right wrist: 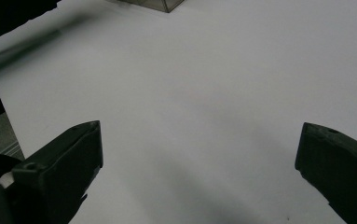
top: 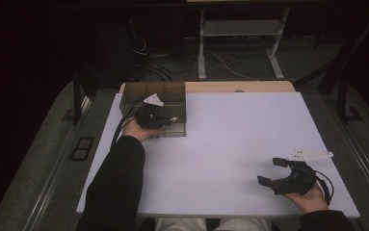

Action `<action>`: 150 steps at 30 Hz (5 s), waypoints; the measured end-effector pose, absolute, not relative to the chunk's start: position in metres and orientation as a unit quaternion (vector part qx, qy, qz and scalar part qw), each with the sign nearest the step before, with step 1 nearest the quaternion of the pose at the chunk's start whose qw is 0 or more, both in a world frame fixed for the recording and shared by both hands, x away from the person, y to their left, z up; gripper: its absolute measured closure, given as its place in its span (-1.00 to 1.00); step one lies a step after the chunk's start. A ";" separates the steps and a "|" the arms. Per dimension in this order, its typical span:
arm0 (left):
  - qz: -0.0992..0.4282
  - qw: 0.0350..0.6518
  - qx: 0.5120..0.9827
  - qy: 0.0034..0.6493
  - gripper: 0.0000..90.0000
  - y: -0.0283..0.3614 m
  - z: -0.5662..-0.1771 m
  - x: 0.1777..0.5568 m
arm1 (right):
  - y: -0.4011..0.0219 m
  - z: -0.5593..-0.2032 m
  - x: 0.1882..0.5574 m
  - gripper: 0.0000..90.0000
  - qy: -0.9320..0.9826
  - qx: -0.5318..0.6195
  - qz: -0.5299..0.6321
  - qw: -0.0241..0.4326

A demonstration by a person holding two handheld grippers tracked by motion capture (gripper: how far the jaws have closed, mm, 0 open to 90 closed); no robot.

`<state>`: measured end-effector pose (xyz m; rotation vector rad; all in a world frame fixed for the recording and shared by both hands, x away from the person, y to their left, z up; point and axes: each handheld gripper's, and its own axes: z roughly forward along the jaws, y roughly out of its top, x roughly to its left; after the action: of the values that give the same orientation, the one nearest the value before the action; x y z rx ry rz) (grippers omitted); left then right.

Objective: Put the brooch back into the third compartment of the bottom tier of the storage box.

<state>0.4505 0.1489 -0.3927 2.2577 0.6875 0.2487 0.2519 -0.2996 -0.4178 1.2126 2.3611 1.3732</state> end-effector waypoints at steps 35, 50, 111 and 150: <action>0.079 0.367 0.884 0.278 0.75 0.135 -0.423 0.465 | -0.301 -0.419 0.251 -0.99 0.789 0.406 0.456 0.076; 0.073 0.362 0.886 0.280 0.74 0.134 -0.429 0.469 | -0.301 -0.419 0.251 -0.99 0.790 0.404 0.455 0.076; 0.028 0.408 0.866 0.289 -0.87 0.141 -0.383 0.422 | -0.300 -0.417 0.249 -0.99 0.787 0.404 0.460 0.076; 0.088 0.451 0.841 0.287 -1.00 0.155 -0.373 0.342 | -0.298 -0.415 0.247 -0.99 0.787 0.402 0.461 0.079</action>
<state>0.3420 0.1554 -0.3728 2.0776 0.7105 0.2175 0.2474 -0.2978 -0.4149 1.2034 2.3562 1.3785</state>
